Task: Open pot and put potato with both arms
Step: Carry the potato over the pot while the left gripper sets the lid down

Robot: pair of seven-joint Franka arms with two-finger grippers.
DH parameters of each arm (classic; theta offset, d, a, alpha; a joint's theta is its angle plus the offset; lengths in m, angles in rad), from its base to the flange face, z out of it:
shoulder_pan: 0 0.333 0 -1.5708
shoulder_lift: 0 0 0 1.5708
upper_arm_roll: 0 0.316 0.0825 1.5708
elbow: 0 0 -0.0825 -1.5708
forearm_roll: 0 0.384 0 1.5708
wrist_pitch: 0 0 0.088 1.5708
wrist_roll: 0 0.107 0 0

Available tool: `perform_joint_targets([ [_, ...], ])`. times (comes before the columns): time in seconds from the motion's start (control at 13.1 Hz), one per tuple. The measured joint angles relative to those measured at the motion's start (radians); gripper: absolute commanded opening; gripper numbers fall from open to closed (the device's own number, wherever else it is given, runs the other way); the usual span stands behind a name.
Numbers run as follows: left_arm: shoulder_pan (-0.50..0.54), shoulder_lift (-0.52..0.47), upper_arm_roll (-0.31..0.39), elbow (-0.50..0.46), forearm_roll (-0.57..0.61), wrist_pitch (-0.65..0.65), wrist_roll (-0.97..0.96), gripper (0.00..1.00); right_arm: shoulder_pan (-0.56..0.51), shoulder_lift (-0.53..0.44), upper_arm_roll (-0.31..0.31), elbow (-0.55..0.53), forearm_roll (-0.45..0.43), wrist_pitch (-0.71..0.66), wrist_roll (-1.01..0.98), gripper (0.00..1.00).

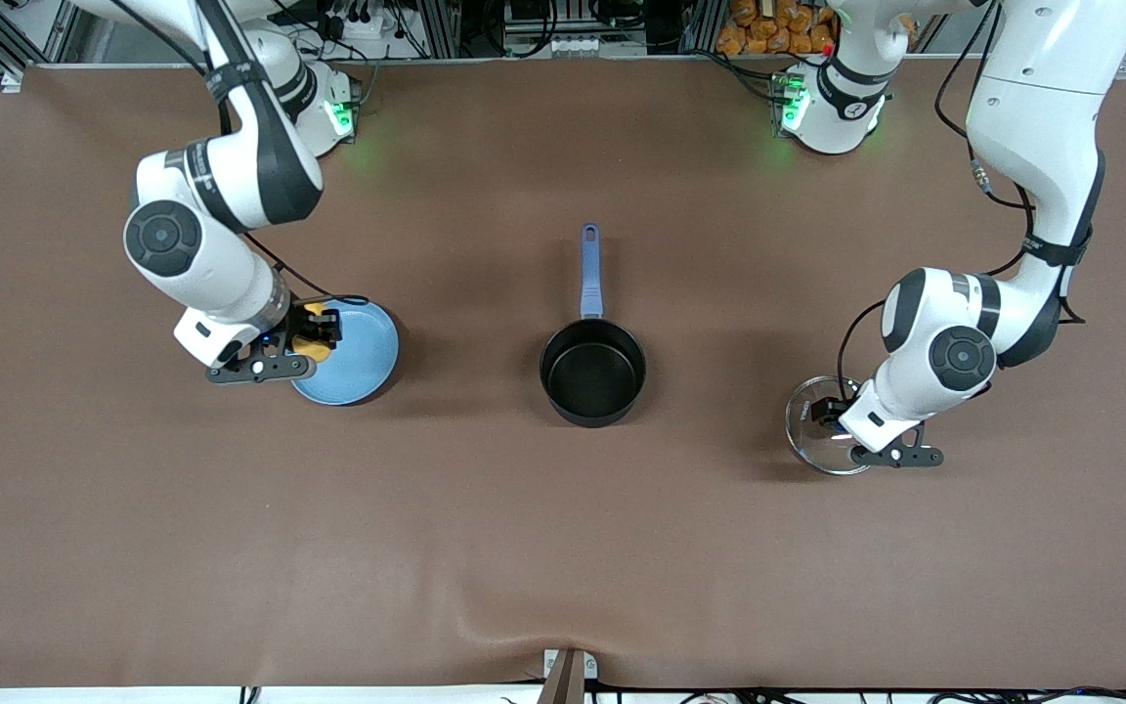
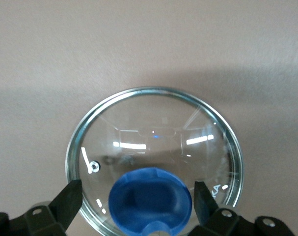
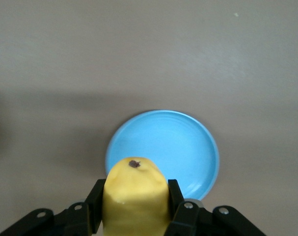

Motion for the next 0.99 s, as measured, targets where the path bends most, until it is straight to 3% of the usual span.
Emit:
perform_joint_targets([
  [0.23,0.0,-0.07,-0.005,0.02,0.0,-0.044,0.0,1.0,0.15,0.023,0.005,0.073,0.0,-0.001,0.208,0.0],
  [0.46,0.0,-0.203,-0.02,0.071,-0.034,-0.221,-0.006,1.0,0.273,0.107,0.007,0.184,0.0,0.004,0.385,0.0],
  [0.76,-0.002,-0.361,-0.05,0.257,-0.095,-0.626,-0.006,1.0,0.392,0.292,0.006,0.396,0.0,0.006,0.55,0.0],
  [0.99,0.003,-0.385,-0.043,0.372,-0.14,-0.727,-0.006,1.0,0.452,0.459,-0.002,0.541,-0.002,0.028,0.648,0.0],
])
